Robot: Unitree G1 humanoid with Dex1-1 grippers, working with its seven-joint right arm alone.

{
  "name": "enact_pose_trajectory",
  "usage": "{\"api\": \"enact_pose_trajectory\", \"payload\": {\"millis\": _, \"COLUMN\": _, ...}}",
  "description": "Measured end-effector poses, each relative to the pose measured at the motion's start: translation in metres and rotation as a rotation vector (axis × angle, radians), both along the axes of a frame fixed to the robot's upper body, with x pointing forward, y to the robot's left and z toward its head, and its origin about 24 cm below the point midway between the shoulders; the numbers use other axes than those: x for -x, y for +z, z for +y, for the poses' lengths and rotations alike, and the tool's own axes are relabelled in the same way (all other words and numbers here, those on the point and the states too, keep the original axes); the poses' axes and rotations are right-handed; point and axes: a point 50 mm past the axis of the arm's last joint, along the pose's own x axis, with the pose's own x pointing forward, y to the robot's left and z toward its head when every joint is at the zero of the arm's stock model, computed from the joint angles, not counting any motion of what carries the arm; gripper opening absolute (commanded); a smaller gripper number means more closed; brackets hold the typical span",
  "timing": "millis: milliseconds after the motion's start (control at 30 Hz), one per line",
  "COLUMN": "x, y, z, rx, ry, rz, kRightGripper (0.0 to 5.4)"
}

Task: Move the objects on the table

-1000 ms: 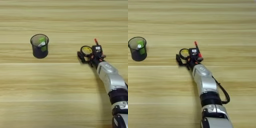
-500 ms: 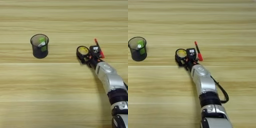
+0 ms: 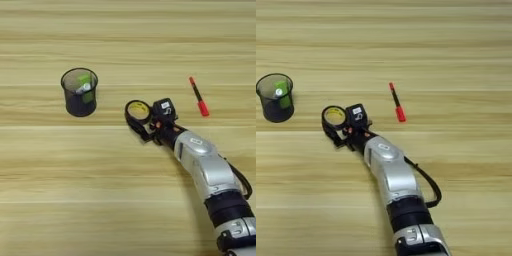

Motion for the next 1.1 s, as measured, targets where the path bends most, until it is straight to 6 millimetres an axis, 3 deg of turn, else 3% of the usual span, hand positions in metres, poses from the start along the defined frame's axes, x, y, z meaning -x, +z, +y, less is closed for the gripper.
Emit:
{"api": "enact_pose_trajectory", "payload": {"millis": 267, "x": 0.002, "y": 0.0, "z": 0.004, "rx": 0.009, "ry": 0.023, "rz": -0.002, "kRightGripper": 4.05}}
{"api": "enact_pose_trajectory", "payload": {"millis": 567, "x": 0.002, "y": 0.0, "z": 0.005, "rx": 0.027, "ry": 0.024, "rz": -0.009, "kRightGripper": 5.28}}
{"api": "enact_pose_trajectory", "payload": {"millis": 800, "x": 0.003, "y": 0.003, "z": 0.001, "rx": 0.02, "ry": 0.008, "rz": -0.037, "kRightGripper": 5.38}}
{"api": "enact_pose_trajectory", "payload": {"millis": 1100, "x": -0.003, "y": 0.045, "z": -0.025, "rx": -0.033, "ry": -0.103, "rz": -0.216, "kRightGripper": 5.38}}
